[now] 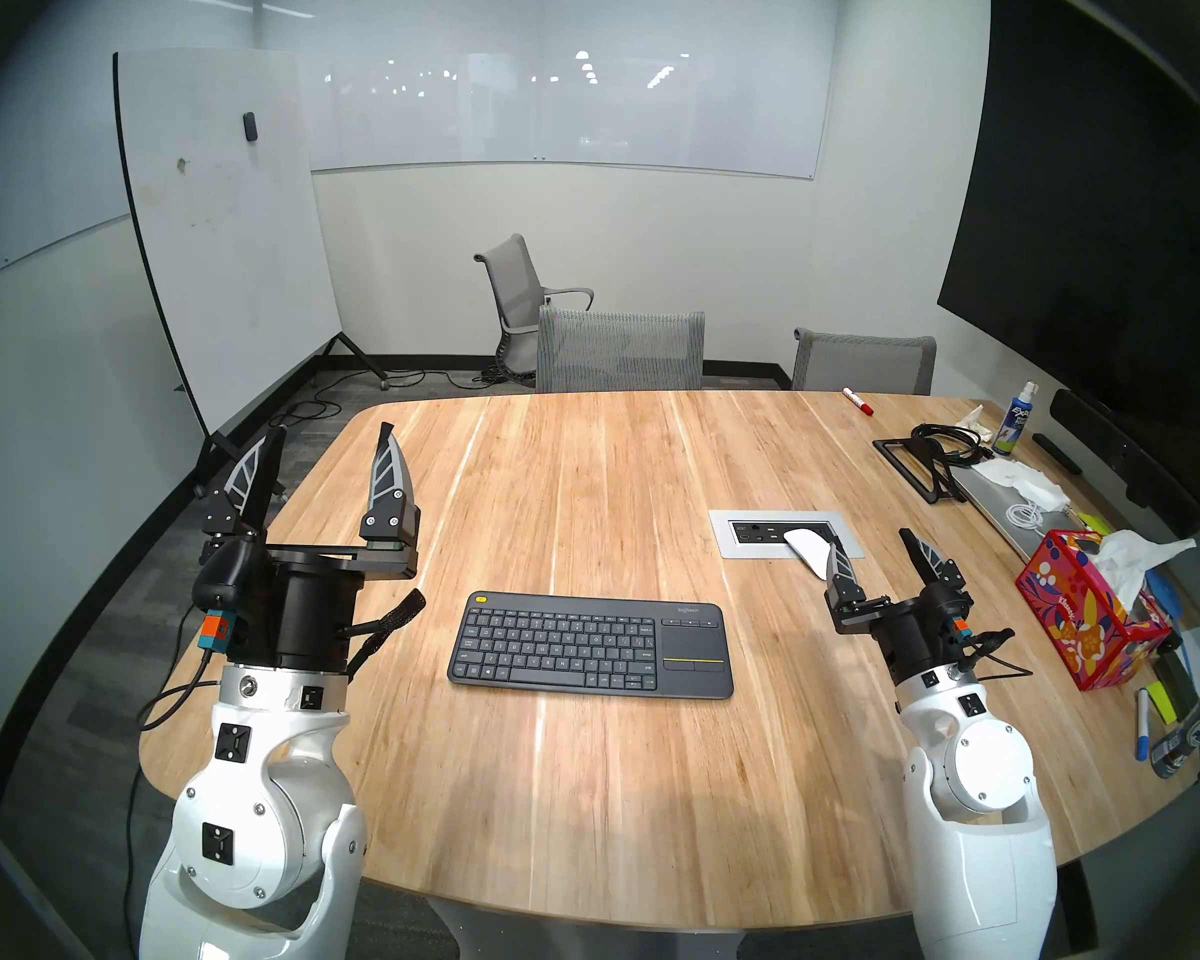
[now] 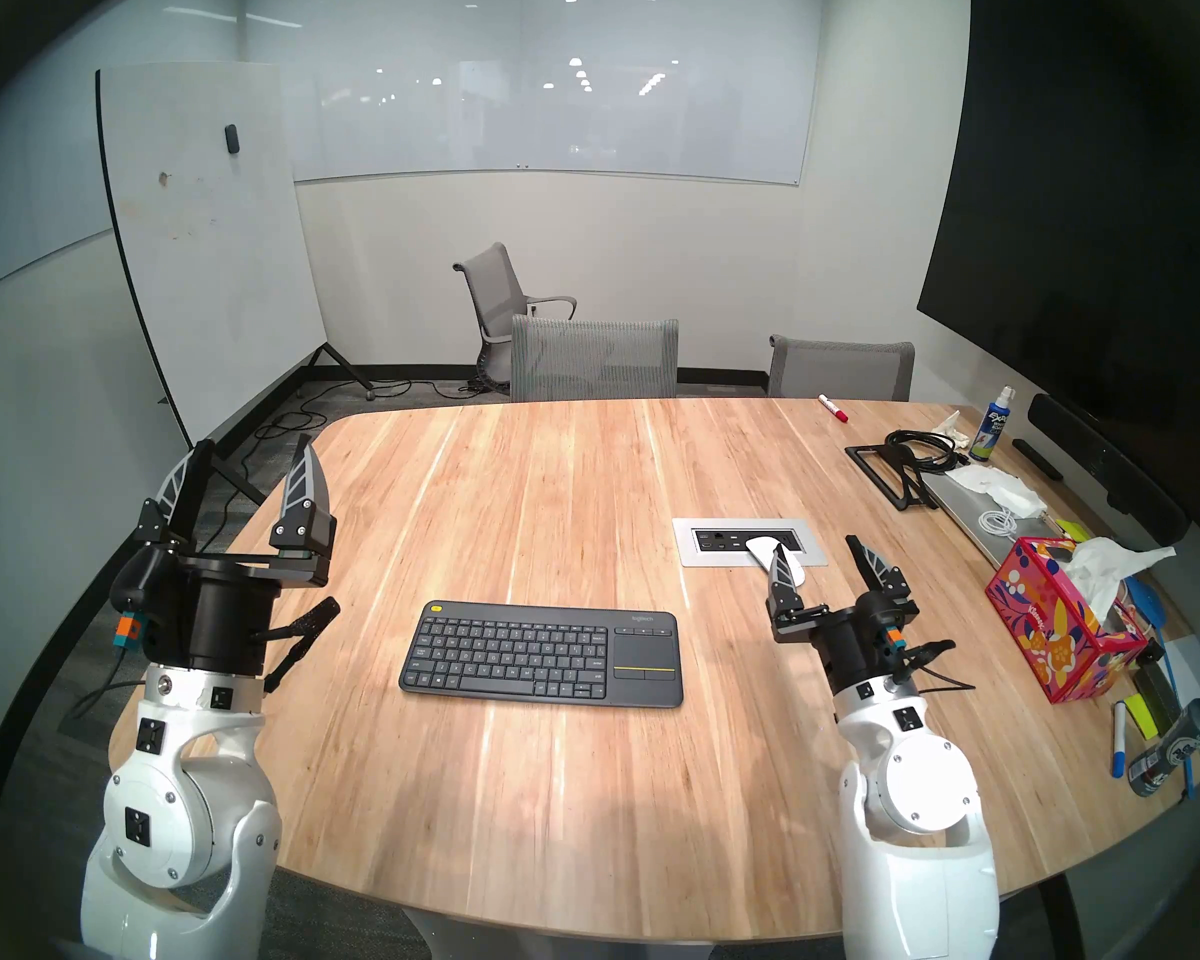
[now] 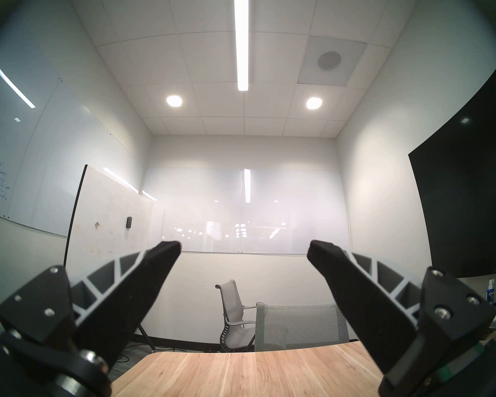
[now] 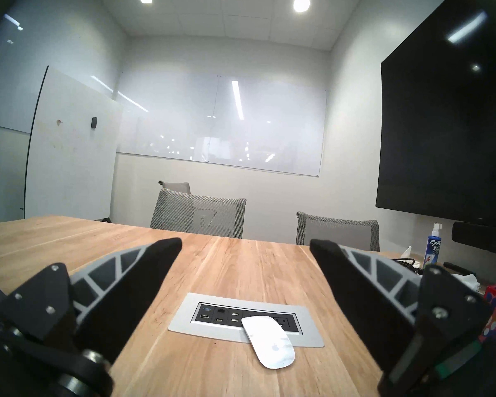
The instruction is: Put the mouse beside the keyboard
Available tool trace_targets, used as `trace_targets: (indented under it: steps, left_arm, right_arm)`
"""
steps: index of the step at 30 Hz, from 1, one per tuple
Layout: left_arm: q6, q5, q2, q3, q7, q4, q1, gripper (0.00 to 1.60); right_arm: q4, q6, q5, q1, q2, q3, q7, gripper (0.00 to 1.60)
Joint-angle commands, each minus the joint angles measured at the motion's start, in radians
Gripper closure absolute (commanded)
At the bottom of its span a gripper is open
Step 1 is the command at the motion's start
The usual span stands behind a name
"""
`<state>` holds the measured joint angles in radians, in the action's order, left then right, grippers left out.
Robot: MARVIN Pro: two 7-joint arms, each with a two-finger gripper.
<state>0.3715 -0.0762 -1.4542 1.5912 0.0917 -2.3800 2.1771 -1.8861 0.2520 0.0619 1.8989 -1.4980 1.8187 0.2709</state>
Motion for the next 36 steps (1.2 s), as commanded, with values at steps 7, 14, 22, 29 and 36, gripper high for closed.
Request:
trace_targets:
  steps: [7,14,22,29,36]
  left_arm:
    - [0.002,0.000,-0.001,0.001,0.002,-0.017,-0.001,0.00]
    - [0.002,0.000,-0.001,0.001,0.002,-0.017,-0.001,0.00]
    - [0.002,0.000,-0.001,0.001,0.001,-0.017,-0.001,0.00]
    - [0.002,0.000,-0.001,0.001,0.001,-0.016,-0.001,0.00]
    - [0.002,0.000,-0.001,0.001,0.001,-0.016,-0.002,0.00]
  right_arm:
    - [-0.072,-0.039,-0.119,0.024,-0.066,-0.070,-0.084,0.00]
    - [-0.055,-0.072,-0.170,0.014,-0.059,-0.066,-0.113,0.00]
    - [-0.008,-0.114,-0.158,-0.030,-0.015,-0.020,-0.085,0.00]
    - [0.056,-0.131,-0.149,-0.088,0.036,0.026,-0.053,0.00]
    - [0.139,-0.120,-0.116,-0.136,0.082,0.072,-0.003,0.00]
